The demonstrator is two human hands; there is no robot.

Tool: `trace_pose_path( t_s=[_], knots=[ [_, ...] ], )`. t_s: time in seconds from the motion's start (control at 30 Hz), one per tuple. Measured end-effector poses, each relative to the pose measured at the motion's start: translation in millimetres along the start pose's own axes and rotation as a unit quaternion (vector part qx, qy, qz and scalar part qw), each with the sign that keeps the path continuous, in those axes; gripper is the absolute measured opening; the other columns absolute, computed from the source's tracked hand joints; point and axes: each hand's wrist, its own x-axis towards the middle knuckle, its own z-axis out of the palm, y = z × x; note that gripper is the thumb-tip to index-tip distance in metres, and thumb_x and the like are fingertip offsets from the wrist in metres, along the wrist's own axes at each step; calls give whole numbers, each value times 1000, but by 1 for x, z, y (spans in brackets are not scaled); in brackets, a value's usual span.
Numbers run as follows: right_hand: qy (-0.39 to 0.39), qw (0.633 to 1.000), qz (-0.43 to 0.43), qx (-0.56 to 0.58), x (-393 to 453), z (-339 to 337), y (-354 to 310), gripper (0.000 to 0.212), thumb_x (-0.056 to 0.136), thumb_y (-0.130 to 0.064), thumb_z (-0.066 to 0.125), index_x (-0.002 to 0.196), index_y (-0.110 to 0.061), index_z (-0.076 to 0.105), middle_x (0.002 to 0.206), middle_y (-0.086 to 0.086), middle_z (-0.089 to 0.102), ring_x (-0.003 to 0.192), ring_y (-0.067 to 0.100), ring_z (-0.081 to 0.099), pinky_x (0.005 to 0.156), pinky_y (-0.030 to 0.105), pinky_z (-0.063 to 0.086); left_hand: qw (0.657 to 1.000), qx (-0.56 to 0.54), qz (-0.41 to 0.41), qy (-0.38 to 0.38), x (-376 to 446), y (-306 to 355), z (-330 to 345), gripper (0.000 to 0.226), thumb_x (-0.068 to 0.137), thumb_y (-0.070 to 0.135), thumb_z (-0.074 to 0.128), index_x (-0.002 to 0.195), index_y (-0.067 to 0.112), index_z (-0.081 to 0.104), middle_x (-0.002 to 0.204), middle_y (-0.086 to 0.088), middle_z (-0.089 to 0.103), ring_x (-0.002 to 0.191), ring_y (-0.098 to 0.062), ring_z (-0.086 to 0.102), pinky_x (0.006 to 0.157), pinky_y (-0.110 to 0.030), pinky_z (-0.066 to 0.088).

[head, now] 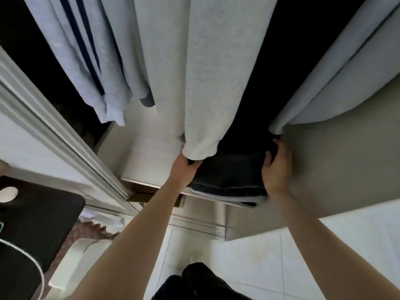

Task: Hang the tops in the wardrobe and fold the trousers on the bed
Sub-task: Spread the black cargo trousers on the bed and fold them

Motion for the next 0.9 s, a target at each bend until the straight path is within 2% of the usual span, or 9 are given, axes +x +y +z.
trace_pose_path(
  t_s=[0.17, 0.27, 0.4, 0.5, 0.53, 0.67, 0.77, 0.83, 0.9],
  knots=[
    [-220, 965, 107, -98, -2, 32, 52, 62, 94, -9, 52, 149, -22, 28, 142, 21, 37, 121, 40, 47, 99, 39, 40, 962, 202, -93, -155, 23, -37, 30, 77, 86, 15, 63, 153, 23, 24, 150, -10, 28, 133, -36, 38, 109, -40, 38],
    [-247, 956, 119, -105, 1, 36, 60, 67, 93, -14, 56, 151, -25, 23, 141, 22, 41, 124, 39, 47, 102, 41, 38, 958, 242, -87, -127, 25, -46, 30, 67, 84, 8, 57, 147, 20, 35, 142, -14, 35, 127, -39, 41, 106, -41, 40],
    [-220, 967, 120, -48, -3, 33, 54, 80, 87, -12, 65, 151, -22, 18, 145, 16, 38, 129, 35, 43, 105, 41, 37, 980, 176, -94, -19, 24, -49, 22, 45, 85, 6, 62, 128, 4, 51, 121, -12, 54, 112, -35, 56, 84, -30, 42],
    [-192, 966, 173, -35, -6, 34, 57, 71, 88, -17, 66, 145, -4, 25, 141, 19, 44, 128, 35, 45, 102, 39, 38, 988, 92, -122, 28, 24, -55, 13, 16, 84, 4, 65, 95, 14, 58, 88, 2, 57, 101, -35, 62, 73, -30, 45],
    [-191, 960, 201, -43, -6, 34, 58, 65, 90, -21, 65, 140, 1, 31, 138, 22, 47, 125, 37, 47, 99, 38, 40, 988, 48, -139, 44, 24, -55, 10, 21, 83, 2, 66, 87, 19, 55, 84, 3, 58, 97, -35, 64, 70, -33, 51],
    [-192, 947, 251, -52, -7, 31, 58, 55, 94, -29, 58, 133, 4, 38, 132, 26, 52, 121, 41, 50, 93, 39, 42, 949, -85, -279, 117, 19, -63, 12, 25, 84, 16, 71, 105, 17, 59, 107, -12, 62, 101, -35, 62, 87, -48, 54],
    [-190, 932, 310, -3, -9, 30, 58, 47, 96, -30, 54, 132, -4, 37, 131, 19, 51, 117, 42, 52, 89, 51, 49, 925, -109, -361, 39, 15, -64, 20, 25, 89, 35, 68, 97, 13, 61, 101, -12, 58, 99, -34, 58, 89, -52, 51],
    [-198, 890, 403, 84, -10, 29, 53, 41, 98, -30, 50, 131, -13, 35, 125, 9, 46, 112, 41, 54, 75, 56, 54, 899, -171, -403, 4, 16, -61, 24, 36, 92, 35, 64, 119, 13, 55, 115, -12, 53, 107, -39, 57, 91, -55, 51],
    [-210, 850, 457, 158, -9, 28, 51, 34, 101, -25, 43, 133, -18, 34, 121, 6, 45, 99, 40, 63, 62, 50, 58, 875, -240, -422, -3, 18, -59, 24, 40, 94, 28, 64, 126, 11, 47, 122, -13, 48, 109, -47, 57, 88, -58, 52]
  ],
)
